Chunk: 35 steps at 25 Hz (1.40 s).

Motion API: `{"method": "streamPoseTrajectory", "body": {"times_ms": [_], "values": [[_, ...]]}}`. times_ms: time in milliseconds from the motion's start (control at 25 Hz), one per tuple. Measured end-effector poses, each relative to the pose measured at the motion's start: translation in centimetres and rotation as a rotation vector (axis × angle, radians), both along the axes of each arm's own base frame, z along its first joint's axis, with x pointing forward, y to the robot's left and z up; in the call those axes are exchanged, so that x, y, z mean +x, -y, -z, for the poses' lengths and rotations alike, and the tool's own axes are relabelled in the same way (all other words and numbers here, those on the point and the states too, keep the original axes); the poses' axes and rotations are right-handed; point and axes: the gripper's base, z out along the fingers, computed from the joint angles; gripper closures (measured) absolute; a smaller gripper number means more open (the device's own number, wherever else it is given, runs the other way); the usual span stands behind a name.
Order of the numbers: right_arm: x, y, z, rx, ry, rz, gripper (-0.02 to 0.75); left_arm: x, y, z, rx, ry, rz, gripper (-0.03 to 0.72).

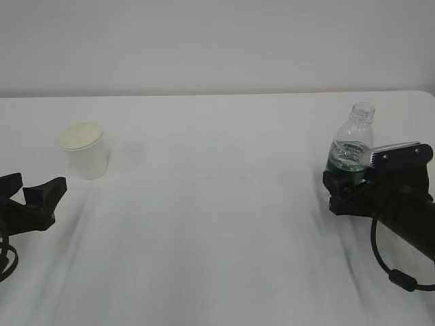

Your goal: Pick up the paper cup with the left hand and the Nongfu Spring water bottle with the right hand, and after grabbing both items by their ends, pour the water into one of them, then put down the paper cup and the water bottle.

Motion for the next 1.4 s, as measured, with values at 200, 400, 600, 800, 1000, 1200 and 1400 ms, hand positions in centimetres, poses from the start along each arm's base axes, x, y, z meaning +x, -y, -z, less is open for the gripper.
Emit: {"method": "streamPoseTrajectory", "body": {"times_ms": [200, 400, 600, 800, 1000, 1200, 1400], "values": [[0.5, -0.1, 0.2, 0.002, 0.006, 0.0, 0.148, 0.0, 0.0, 0.0, 0.0, 0.0, 0.0, 0.12], [0.7, -0.1, 0.4, 0.002, 0.003, 0.0, 0.148, 0.0, 0.0, 0.0, 0.0, 0.0, 0.002, 0.12], [1.3, -0.2, 0.2, 0.004, 0.023, -0.001, 0.148, 0.0, 0.1, 0.0, 0.001, 0.0, 0.009, 0.12], [1.9, -0.2, 0.1, 0.005, 0.039, -0.001, 0.148, 0.0, 0.1, 0.0, 0.001, 0.0, 0.009, 0.12], [2.3, -0.3, 0.6, 0.005, 0.037, -0.001, 0.148, 0.0, 0.1, 0.0, 0.002, 0.0, 0.015, 0.12], [2.4, -0.3, 0.5, 0.005, 0.039, -0.001, 0.148, 0.0, 0.2, 0.0, 0.003, 0.001, 0.021, 0.12], [2.4, -0.3, 0.5, 0.005, 0.039, -0.001, 0.186, 0.0, 0.2, 0.0, 0.003, 0.001, 0.021, 0.12]]}}
